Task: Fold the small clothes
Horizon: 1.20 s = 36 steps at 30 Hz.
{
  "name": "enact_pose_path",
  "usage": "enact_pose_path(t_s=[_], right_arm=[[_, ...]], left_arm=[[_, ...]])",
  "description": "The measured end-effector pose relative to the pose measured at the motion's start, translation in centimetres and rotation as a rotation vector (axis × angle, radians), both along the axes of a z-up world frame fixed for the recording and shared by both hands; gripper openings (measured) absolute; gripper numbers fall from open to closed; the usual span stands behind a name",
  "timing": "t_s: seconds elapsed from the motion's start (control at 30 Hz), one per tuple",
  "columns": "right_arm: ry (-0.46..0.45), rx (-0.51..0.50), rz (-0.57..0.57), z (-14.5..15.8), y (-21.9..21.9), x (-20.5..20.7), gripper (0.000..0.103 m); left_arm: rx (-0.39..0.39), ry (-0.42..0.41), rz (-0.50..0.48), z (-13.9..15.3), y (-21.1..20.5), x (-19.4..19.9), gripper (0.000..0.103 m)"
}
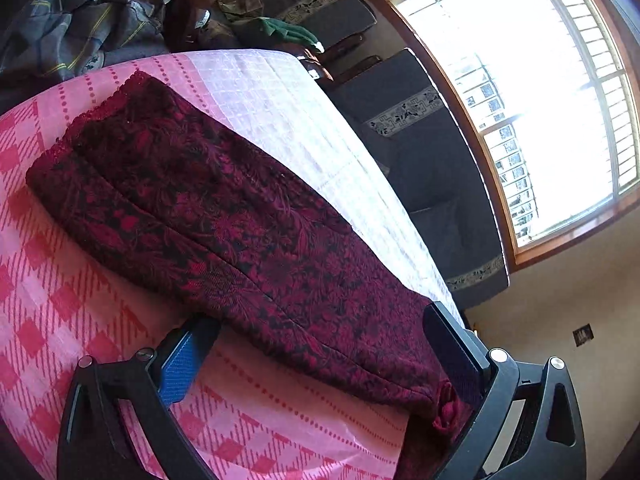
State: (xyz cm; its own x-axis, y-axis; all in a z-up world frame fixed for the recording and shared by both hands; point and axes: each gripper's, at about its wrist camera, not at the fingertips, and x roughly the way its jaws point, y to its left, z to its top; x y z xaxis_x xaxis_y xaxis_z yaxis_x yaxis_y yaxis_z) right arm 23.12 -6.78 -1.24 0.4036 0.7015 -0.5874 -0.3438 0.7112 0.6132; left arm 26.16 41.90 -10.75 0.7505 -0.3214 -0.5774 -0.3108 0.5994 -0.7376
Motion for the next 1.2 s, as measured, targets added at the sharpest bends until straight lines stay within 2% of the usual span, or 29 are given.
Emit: enact_pose_path(t_s=[0.03, 0.07, 0.1, 0.13, 0.17, 0.23, 0.3, 0.43, 0.47, 0.53, 0.63, 0.77, 0.83, 0.87, 0.93, 1.0, 1.1, 1.13, 1.17, 1.2], right_arm=[[0.002, 0.018, -0.006, 0.1, -0.3, -0.2, 0.064], [0.004, 0.031, -0.014, 0.1, -0.8, -0.5, 0.065], [0.006, 0.036, -0.024, 0.2, -1.2, -0.8, 0.066], [0.007, 0.036, -0.033, 0.3, -1.7, -1.1, 0.066], [0.004, 0.038, -0.042, 0.6, -2.2, -1.6, 0.066], [-0.006, 0.037, -0.072, 1.0, -3.8, -2.2, 0.066], [-0.018, 0.029, -0.114, 1.3, -5.9, -2.8, 0.067], [-0.013, 0.050, -0.218, 1.3, -10.5, -3.7, 0.068], [-0.009, 0.064, -0.245, 1.2, -11.6, -3.9, 0.068], [-0.008, 0.090, -0.295, 1.1, -13.8, -4.5, 0.068], [-0.011, 0.109, -0.343, 0.9, -16.4, -5.4, 0.068], [-0.017, 0.090, -0.375, 0.8, -18.7, -6.5, 0.068], [-0.013, 0.094, -0.394, 0.7, -19.7, -6.8, 0.068], [-0.012, 0.099, -0.404, 0.7, -20.3, -7.0, 0.068], [-0.013, 0.105, -0.422, 0.6, -21.4, -7.3, 0.068], [-0.017, 0.108, -0.433, 0.7, -22.2, -7.4, 0.068], [-0.023, 0.102, -0.439, 1.1, -22.6, -7.0, 0.068], [-0.022, 0.102, -0.439, 1.1, -22.6, -6.7, 0.068], [-0.020, 0.103, -0.436, 1.2, -22.7, -6.4, 0.068], [-0.017, 0.103, -0.432, 1.4, -22.6, -5.9, 0.069]], left_arm=[[0.016, -0.001, -0.004, 0.0, 0.0, 0.1, 0.097], [0.013, -0.017, 0.005, -0.1, 0.0, 0.2, 0.074], [-0.008, -0.022, 0.002, -0.3, 0.0, 0.4, 0.057], [-0.004, 0.000, -0.005, -0.3, -0.3, 1.1, 0.018], [0.037, 0.017, -0.008, 0.2, -0.7, 1.5, 0.006], [0.135, -0.020, -0.029, 2.9, -2.7, 1.8, 0.006], [0.193, -0.105, -0.087, 6.6, -6.0, 1.8, 0.006], [0.306, -0.274, -0.277, 14.8, -16.5, 2.2, 0.006], [0.311, -0.306, -0.332, 16.4, -19.5, 2.4, 0.006], [0.275, -0.350, -0.451, 18.2, -25.4, 3.1, 0.007], [0.215, -0.365, -0.595, 18.4, -33.8, 4.1, 0.007], [0.186, -0.320, -0.747, 15.1, -43.8, 5.6, 0.007], [0.239, -0.290, -0.812, 12.7, -48.2, 6.3, 0.007], [0.283, -0.281, -0.829, 11.6, -49.9, 6.4, 0.013], [0.356, -0.269, -0.856, 10.1, -52.5, 6.1, 0.015], [0.419, -0.268, -0.865, 9.8, -53.8, 5.5, 0.018], [0.438, -0.286, -0.918, 10.2, -54.3, 3.6, 0.020], [0.455, -0.312, -0.922, 10.6, -54.0, 2.8, 0.033], [0.481, -0.342, -0.908, 10.7, -53.2, 1.6, 0.069], [0.516, -0.366, -0.871, 10.8, -52.4, 0.9, 0.087]])
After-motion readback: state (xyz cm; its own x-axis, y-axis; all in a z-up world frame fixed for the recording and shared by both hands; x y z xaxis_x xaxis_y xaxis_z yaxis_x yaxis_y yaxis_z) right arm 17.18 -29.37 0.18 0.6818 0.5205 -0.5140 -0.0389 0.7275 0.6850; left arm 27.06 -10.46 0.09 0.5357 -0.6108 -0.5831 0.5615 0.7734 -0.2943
